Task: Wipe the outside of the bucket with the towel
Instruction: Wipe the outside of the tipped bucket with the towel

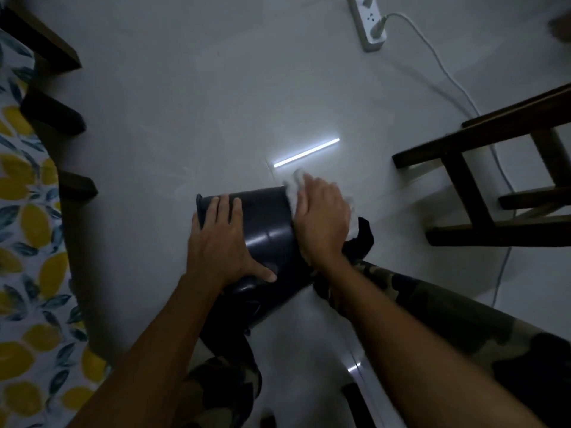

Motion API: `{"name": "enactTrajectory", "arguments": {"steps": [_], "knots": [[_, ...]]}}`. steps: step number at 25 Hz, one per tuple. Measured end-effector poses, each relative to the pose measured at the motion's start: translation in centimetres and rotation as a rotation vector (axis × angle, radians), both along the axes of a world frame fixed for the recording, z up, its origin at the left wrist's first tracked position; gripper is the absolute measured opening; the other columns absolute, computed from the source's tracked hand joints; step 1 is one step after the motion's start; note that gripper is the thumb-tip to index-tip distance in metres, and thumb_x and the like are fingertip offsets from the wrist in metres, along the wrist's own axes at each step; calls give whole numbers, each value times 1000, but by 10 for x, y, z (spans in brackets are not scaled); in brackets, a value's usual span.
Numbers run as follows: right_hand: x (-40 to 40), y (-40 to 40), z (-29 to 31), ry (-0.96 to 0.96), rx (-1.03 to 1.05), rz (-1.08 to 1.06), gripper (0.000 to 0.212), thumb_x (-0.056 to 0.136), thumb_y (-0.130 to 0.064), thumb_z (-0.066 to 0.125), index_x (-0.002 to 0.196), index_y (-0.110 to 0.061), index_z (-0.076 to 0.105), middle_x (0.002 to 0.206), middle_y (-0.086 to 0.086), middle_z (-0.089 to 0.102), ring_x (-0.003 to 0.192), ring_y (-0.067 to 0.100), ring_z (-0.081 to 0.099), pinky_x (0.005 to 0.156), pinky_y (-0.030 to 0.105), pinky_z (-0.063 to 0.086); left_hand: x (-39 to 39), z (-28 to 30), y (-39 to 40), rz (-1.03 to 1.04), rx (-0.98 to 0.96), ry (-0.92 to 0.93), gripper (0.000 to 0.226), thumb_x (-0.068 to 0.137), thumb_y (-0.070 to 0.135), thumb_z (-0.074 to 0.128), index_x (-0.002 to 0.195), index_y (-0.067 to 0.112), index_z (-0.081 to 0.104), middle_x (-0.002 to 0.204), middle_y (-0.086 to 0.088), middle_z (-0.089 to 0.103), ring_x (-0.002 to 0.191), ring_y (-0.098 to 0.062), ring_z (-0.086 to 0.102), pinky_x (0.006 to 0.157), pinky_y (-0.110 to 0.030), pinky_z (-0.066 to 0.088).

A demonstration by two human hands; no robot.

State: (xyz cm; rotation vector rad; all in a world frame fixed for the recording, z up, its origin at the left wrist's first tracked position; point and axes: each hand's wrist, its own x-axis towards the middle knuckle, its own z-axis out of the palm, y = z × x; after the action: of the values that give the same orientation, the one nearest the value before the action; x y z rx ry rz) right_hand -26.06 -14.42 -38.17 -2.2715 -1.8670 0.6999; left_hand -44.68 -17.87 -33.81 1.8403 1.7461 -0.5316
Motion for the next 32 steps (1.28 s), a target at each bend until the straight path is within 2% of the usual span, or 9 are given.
{"name": "enactTrajectory", "arguments": {"steps": [3,9,11,13,15,19,23,27,32], "knots": [[42,48,0,204,-293,-278,51,108,-49,27,142,-20,53,138,14,62,122,35,60,98,43,46,3,6,0,21,-24,9,167,33,99,61,160,11,-3,169,-12,-2,155,-30,0,124,-57,7],[-9,-103,27,130,117,3,66,98,-5,56,156,-31,38,169,1,27,159,26,17,122,41,31,-3,-2,7,37,-6,-3,168,31,99,62,160,11,1,169,-12,2,155,-30,4,123,-54,8],[-13,-84,21,192,178,172,58,96,-8,56,150,-29,48,163,3,41,156,29,27,125,41,25,-4,-4,3,31,-5,-13,168,30,101,60,161,11,4,169,-12,3,155,-30,5,123,-54,9],[-9,-30,11,194,157,260,49,96,-13,54,143,-25,57,147,7,59,139,33,51,118,50,38,-3,-3,0,53,13,-11,169,28,103,54,161,11,6,169,-12,6,155,-30,6,123,-55,10],[3,31,1,176,74,137,44,95,-17,52,138,-27,61,131,8,68,120,33,63,107,52,46,1,-1,-3,48,11,-10,168,27,105,49,160,10,9,168,-13,10,154,-32,10,123,-57,14],[35,34,3,321,-184,-448,46,107,-24,43,153,-23,44,141,13,59,129,32,58,106,41,46,1,11,2,75,-53,-20,168,27,103,54,160,11,9,167,-13,10,153,-34,10,122,-58,19],[47,-32,29,242,-59,-414,40,109,-21,45,149,-25,47,132,8,60,116,23,62,90,25,41,5,27,24,112,-175,-52,162,35,90,74,160,15,4,168,-11,3,154,-33,3,116,-58,27],[40,-33,30,250,-115,-340,34,106,-16,48,140,-23,53,122,13,67,111,30,66,87,32,49,4,49,29,128,-118,-35,143,49,72,86,159,14,14,167,-9,6,154,-30,2,111,-57,35],[22,-42,38,422,-214,-351,33,108,-18,46,137,-20,61,127,15,69,115,35,66,90,29,47,43,80,40,-105,337,-122,70,84,24,74,147,14,46,166,-13,17,154,-27,13,105,-45,48]]}}
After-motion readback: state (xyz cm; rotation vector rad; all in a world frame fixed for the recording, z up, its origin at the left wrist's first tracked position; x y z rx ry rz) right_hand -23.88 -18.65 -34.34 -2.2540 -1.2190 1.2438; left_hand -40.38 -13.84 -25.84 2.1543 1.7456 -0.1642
